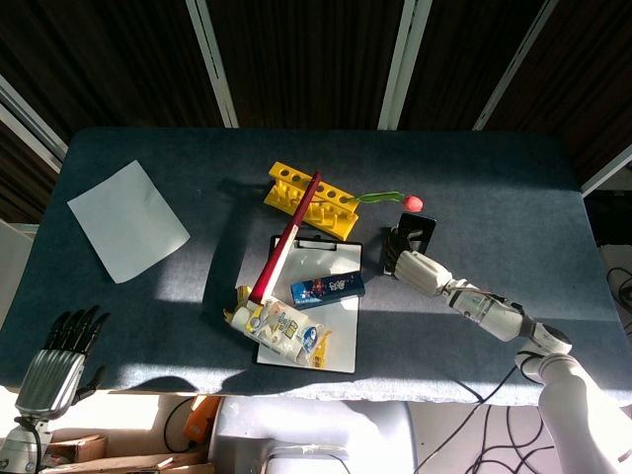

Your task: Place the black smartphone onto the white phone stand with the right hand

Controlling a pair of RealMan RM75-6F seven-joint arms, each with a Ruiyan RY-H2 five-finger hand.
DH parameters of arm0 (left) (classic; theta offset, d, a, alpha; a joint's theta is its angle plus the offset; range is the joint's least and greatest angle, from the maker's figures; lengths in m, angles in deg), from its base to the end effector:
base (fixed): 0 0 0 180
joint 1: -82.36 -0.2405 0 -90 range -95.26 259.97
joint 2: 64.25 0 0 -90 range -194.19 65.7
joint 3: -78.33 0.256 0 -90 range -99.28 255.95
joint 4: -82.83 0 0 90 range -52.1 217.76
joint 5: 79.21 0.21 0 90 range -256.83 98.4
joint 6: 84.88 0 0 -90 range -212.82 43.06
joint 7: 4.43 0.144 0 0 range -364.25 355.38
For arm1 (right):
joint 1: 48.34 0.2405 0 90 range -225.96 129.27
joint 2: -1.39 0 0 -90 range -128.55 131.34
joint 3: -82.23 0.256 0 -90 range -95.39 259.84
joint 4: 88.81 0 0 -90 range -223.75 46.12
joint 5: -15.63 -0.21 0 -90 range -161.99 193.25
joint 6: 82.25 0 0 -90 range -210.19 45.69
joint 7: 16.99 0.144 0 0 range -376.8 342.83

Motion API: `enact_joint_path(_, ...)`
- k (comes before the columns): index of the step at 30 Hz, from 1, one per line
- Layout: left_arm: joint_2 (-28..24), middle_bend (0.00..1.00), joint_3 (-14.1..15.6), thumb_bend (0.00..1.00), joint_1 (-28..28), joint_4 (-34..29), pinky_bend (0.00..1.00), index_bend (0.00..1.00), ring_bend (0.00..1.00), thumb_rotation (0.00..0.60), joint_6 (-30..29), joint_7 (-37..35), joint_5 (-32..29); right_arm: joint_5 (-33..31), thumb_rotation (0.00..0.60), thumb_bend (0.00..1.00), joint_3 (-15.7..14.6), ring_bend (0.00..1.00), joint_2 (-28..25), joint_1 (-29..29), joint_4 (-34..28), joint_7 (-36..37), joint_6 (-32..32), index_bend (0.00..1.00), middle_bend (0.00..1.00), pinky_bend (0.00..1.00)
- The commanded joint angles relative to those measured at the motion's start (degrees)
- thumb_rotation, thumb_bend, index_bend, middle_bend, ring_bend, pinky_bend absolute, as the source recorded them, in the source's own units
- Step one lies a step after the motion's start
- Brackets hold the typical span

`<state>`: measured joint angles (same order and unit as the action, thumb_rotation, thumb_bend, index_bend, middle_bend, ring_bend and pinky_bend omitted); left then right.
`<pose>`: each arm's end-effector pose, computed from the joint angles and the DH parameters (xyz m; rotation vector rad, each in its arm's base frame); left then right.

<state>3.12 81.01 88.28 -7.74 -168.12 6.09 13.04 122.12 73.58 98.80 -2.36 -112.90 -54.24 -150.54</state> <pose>-0.3035 0.1643 0.1206 -1.6161 -0.8022 -0.7814 -0.2412 -0.4013 0.0200 1.9690 0.8810 0.2188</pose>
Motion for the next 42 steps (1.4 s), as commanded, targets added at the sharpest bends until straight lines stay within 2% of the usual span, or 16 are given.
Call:
enact_joint_path(1,0.0,0.0,0.0,0.34,0.0,0.0,0.0,0.0,0.0,0.6,0.0,0.0,0.0,-0.2,0.6,0.45,0.1,0.55,0.0,0.0,-0.2,-0.2,0.2,0.44,0.58,0.59)
enact_joint_path(12,-0.2,0.0,0.1,0.33,0.0,0.0,0.0,0.0,0.0,0.6,0.1,-0.3,0.1,-1.2,0.6,0.45,0.5,0.49,-0.2,0.0,-1.4,-0.9,0.9,0.15,0.49,0.56)
enact_joint_path(22,-0.2,0.0,0.1,0.34,0.1,0.0,0.0,0.0,0.0,0.6,0.3,-0.4,0.1,-1.9,0.6,0.45,0.9,0.41,-0.4,0.3,-2.5,-1.3,1.8,0.01,0.41,0.51)
enact_joint_path(32,-0.2,0.0,0.1,0.34,0.2,0.0,0.0,0.0,0.0,0.6,0.5,-0.4,0.0,-2.6,0.6,0.44,1.2,0.31,-0.8,0.4,-3.8,-0.8,2.4,0.0,0.3,0.44)
enact_joint_path(42,-0.2,0.0,0.1,0.34,0.1,0.0,0.0,0.0,0.0,0.6,0.3,-0.4,0.2,-3.9,0.6,0.31,2.0,0.16,-2.4,0.1,-7.2,0.7,3.1,0.0,0.15,0.32)
